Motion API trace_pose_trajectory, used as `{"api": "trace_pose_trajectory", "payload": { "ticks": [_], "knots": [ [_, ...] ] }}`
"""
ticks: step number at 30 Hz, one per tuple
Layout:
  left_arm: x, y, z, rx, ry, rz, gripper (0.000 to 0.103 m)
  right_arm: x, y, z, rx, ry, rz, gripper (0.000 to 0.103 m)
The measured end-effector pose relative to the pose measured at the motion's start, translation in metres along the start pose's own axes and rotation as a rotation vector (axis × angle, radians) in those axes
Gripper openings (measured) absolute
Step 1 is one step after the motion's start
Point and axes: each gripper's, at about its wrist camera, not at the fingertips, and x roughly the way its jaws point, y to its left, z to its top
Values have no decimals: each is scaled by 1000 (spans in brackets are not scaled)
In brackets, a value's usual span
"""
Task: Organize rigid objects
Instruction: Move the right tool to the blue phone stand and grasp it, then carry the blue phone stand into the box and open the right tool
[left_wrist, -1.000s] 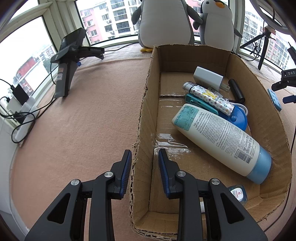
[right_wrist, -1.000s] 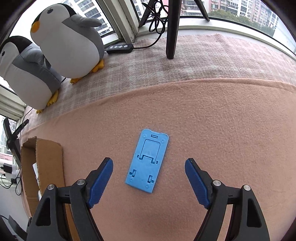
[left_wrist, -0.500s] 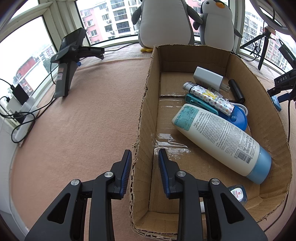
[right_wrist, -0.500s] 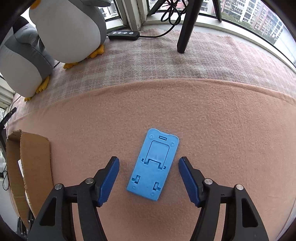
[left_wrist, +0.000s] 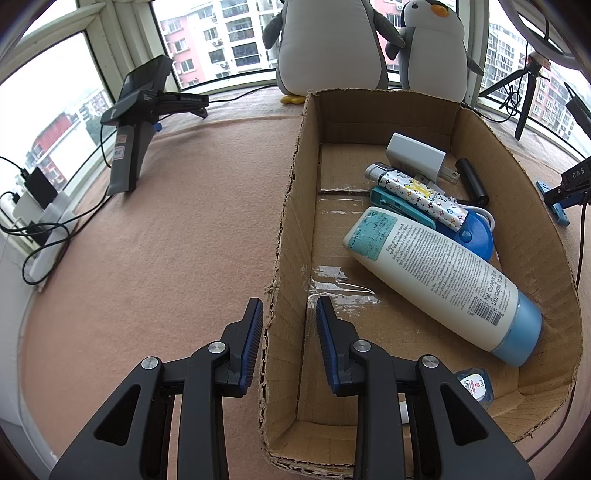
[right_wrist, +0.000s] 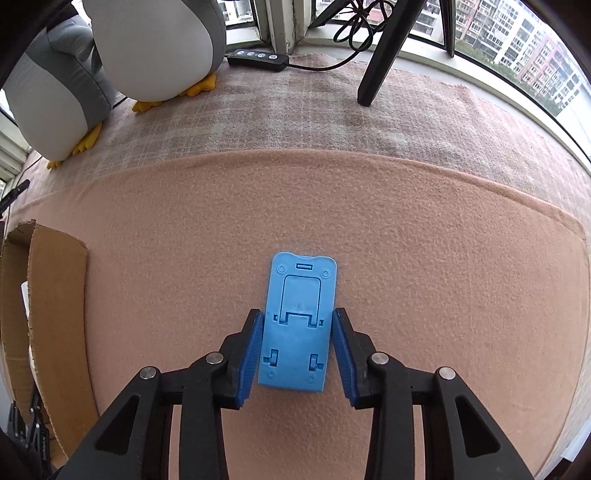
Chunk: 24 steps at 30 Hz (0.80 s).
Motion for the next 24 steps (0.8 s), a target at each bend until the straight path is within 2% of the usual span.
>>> {"api": "trace_pose_trajectory", "payload": {
  "ticks": [6,12,18,24],
  "knots": [
    [0,0,0,0,0,1,27,-12,-14,-22,22,-29,43,33],
    [0,-1,0,3,0,3,27,-42,-12,-37,-2,-83,79,33],
    [0,-2,0,2,-1,2,27,-77,37,-28,-67,-150,120,33],
    [0,-2,0,1,-1,2,27,-93,91,-19,-170,-195,162,33]
  ]
}}
